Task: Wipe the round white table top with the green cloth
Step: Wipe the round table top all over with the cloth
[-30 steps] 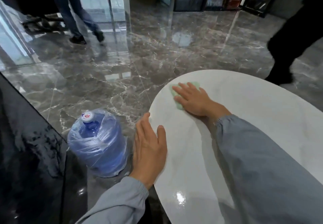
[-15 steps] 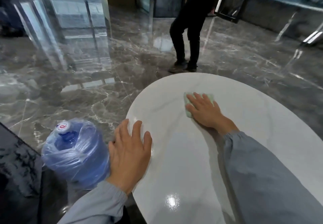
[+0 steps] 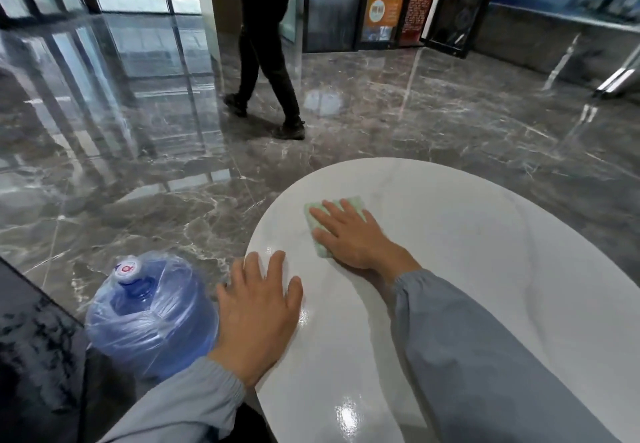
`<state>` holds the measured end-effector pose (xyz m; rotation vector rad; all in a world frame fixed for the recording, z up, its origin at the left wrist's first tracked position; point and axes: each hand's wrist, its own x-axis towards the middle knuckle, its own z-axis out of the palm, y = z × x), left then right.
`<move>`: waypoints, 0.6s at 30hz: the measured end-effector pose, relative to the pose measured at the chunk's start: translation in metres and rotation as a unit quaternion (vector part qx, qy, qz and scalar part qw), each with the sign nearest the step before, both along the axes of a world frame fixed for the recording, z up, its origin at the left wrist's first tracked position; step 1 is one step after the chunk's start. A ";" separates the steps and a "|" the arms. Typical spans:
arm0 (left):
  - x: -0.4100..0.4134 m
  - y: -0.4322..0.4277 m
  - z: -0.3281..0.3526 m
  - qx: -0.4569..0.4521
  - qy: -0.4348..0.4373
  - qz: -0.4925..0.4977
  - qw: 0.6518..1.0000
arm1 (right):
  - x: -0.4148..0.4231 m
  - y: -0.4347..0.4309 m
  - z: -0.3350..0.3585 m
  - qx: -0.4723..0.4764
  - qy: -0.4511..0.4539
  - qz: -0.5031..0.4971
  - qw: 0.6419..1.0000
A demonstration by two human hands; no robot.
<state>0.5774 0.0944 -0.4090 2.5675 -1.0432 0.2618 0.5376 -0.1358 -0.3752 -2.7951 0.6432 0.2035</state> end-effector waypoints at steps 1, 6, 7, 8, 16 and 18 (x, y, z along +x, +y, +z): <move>0.005 -0.005 0.005 0.006 -0.008 -0.007 1.000 | -0.010 -0.016 -0.001 -0.003 0.000 -0.039 0.999; 0.042 -0.054 0.039 0.028 -0.010 -0.254 0.967 | -0.060 -0.087 0.002 -0.015 0.014 -0.197 0.980; 0.048 -0.062 0.040 0.050 -0.029 -0.306 0.950 | -0.061 -0.092 0.002 -0.012 0.020 -0.206 0.978; 0.054 -0.068 0.040 0.068 -0.039 -0.339 0.937 | -0.058 -0.094 0.002 -0.007 0.026 -0.213 0.977; 0.060 -0.069 0.022 0.002 -0.009 -0.358 0.934 | 0.051 -0.054 -0.004 -0.018 0.014 -0.034 0.999; 0.060 -0.069 0.021 -0.009 -0.009 -0.357 0.934 | 0.076 -0.040 -0.003 -0.030 0.022 0.034 0.999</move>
